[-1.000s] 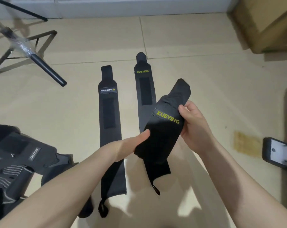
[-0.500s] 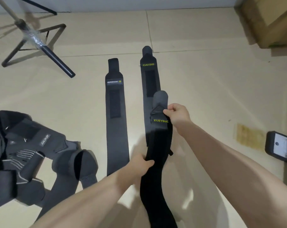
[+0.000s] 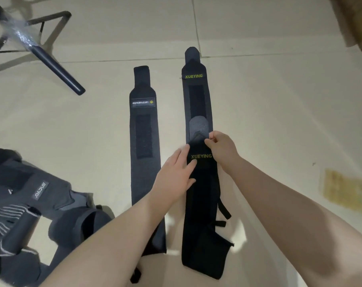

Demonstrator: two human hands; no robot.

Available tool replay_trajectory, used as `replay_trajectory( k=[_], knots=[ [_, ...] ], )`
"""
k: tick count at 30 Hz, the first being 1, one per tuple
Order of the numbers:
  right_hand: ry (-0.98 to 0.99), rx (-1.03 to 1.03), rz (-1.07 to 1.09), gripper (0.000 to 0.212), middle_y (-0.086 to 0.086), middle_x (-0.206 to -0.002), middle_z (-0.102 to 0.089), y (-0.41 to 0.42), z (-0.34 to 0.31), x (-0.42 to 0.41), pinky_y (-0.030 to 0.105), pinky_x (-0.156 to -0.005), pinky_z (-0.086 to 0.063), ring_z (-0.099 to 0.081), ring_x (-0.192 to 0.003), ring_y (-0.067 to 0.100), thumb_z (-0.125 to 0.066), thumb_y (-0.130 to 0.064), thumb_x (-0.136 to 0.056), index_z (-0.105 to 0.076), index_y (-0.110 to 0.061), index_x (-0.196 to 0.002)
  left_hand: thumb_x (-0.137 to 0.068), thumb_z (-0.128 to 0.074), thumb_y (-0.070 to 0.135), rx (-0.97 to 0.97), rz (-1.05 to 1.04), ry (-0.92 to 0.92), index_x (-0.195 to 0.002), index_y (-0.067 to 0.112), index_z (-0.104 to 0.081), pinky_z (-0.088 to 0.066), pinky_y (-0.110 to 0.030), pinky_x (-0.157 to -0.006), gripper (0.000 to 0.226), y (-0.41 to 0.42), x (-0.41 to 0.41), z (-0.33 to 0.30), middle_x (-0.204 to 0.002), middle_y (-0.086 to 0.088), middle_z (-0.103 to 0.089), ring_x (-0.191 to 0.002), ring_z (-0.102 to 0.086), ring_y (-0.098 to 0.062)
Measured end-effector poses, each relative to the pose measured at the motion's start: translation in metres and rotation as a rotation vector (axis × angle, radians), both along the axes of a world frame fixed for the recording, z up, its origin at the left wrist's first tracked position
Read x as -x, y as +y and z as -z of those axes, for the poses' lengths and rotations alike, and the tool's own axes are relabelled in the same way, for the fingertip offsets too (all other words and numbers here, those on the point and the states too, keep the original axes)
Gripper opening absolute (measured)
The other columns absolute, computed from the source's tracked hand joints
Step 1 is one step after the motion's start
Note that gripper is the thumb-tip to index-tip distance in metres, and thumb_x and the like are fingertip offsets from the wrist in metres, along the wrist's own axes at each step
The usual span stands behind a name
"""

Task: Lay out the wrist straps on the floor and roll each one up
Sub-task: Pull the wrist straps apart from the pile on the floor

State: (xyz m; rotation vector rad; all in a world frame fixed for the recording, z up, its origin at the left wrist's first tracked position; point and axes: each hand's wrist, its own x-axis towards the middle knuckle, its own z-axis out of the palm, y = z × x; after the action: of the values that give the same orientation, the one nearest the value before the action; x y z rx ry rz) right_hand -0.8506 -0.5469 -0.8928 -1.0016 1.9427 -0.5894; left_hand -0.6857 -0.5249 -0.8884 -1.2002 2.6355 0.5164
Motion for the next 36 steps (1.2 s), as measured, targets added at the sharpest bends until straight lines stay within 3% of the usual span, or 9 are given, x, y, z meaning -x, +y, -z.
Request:
replay_trajectory(
  k=[2,7,14,18,20,22,25,32,36],
  knots=[
    [0.044,-0.017,-0.016,0.015,0.011,-0.084,-0.057,-0.007,0.005,0.001,0.036,-0.073,-0.043,-0.052,-0.078,0.023,-0.047,-0.017,-0.096,-0.053,-0.008,-0.085,-0.071,-0.079,0.034,0.036,0.018,-0.001,-0.112,0.009,-0.066,-0.036,-0.046,-0.105,0.049,-0.006,0.002,0.003,-0.146,-0.023,-0.036,-0.131,-0.041,-0.041],
    [0.158,-0.078,-0.079,0.017,0.006,-0.092,-0.056,-0.017,0.016,0.003,0.033,-0.076,-0.041,-0.053,-0.086,0.021,-0.043,-0.023,-0.098,-0.054,-0.01,-0.098,-0.087,-0.06,0.042,-0.019,0.082,-0.032,-0.136,0.011,-0.04,-0.003,-0.038,-0.117,0.061,-0.02,0.01,0.008,-0.158,-0.015,0.007,-0.146,0.0,-0.031],
    [0.256,-0.184,-0.056,0.024,0.01,-0.099,-0.059,-0.028,0.014,-0.002,0.036,-0.078,-0.043,-0.059,-0.1,0.031,-0.045,-0.029,-0.097,-0.057,-0.008,-0.099,-0.083,-0.063,0.049,-0.118,0.034,-0.125,-0.139,0.012,-0.033,-0.004,-0.033,-0.116,0.074,-0.032,0.029,0.008,-0.158,-0.011,0.014,-0.146,0.002,-0.024],
    [0.825,0.018,-0.215,0.031,0.01,-0.122,-0.054,-0.021,0.011,-0.016,0.037,-0.078,-0.039,-0.053,-0.107,0.031,-0.053,-0.023,-0.093,-0.047,-0.011,-0.121,-0.08,-0.068,0.044,-0.141,-0.022,-0.114,-0.137,0.009,-0.033,-0.009,-0.032,-0.116,0.075,-0.03,0.033,0.008,-0.158,-0.009,0.011,-0.146,0.0,-0.022],
    [0.942,0.204,-0.492,0.044,0.013,-0.147,-0.038,-0.011,0.019,-0.015,0.043,-0.097,-0.038,-0.041,-0.129,0.033,-0.044,-0.014,-0.092,-0.043,-0.013,-0.136,-0.08,-0.069,0.043,-0.153,-0.036,-0.085,-0.134,0.008,-0.036,-0.007,-0.032,-0.116,0.072,-0.031,0.032,0.009,-0.158,-0.008,0.011,-0.146,0.0,-0.022],
    [0.781,0.064,-0.663,0.056,0.004,-0.16,-0.005,-0.003,0.026,-0.014,0.04,-0.115,-0.015,-0.009,-0.146,0.025,-0.032,-0.014,-0.098,-0.012,-0.015,-0.151,-0.08,-0.069,0.042,-0.164,-0.043,-0.059,-0.131,0.008,-0.039,-0.006,-0.031,-0.116,0.068,-0.03,0.031,0.009,-0.158,-0.008,0.01,-0.146,0.0,-0.022],
    [0.653,-0.069,-0.636,0.068,-0.003,-0.16,0.009,-0.001,0.026,-0.014,0.036,-0.118,-0.009,0.004,-0.147,0.02,-0.037,-0.009,-0.097,0.002,-0.02,-0.152,-0.082,-0.068,0.041,-0.163,-0.053,-0.037,-0.133,0.007,-0.039,-0.006,-0.031,-0.116,0.068,-0.027,0.027,0.009,-0.159,-0.008,0.01,-0.146,-0.002,-0.022],
    [0.321,-0.012,-0.585,0.055,0.002,-0.155,-0.025,0.001,-0.016,0.012,0.033,-0.115,-0.025,-0.027,-0.14,0.02,-0.037,0.002,-0.095,-0.033,-0.018,-0.146,-0.086,-0.059,0.047,-0.118,-0.042,-0.071,-0.141,0.014,-0.028,-0.005,-0.038,-0.118,0.071,-0.02,0.02,0.013,-0.159,-0.006,0.01,-0.146,-0.002,-0.022],
    [0.528,0.102,-0.261,0.024,0.007,-0.116,-0.056,0.087,-0.025,-0.001,0.027,-0.079,-0.044,-0.056,-0.099,0.021,-0.042,-0.012,-0.097,-0.057,-0.011,-0.115,-0.088,-0.057,0.047,-0.045,-0.035,-0.137,-0.142,0.014,-0.027,-0.01,-0.038,-0.116,0.07,-0.019,0.022,0.008,-0.159,-0.007,0.008,-0.146,-0.003,-0.026]
  ],
)
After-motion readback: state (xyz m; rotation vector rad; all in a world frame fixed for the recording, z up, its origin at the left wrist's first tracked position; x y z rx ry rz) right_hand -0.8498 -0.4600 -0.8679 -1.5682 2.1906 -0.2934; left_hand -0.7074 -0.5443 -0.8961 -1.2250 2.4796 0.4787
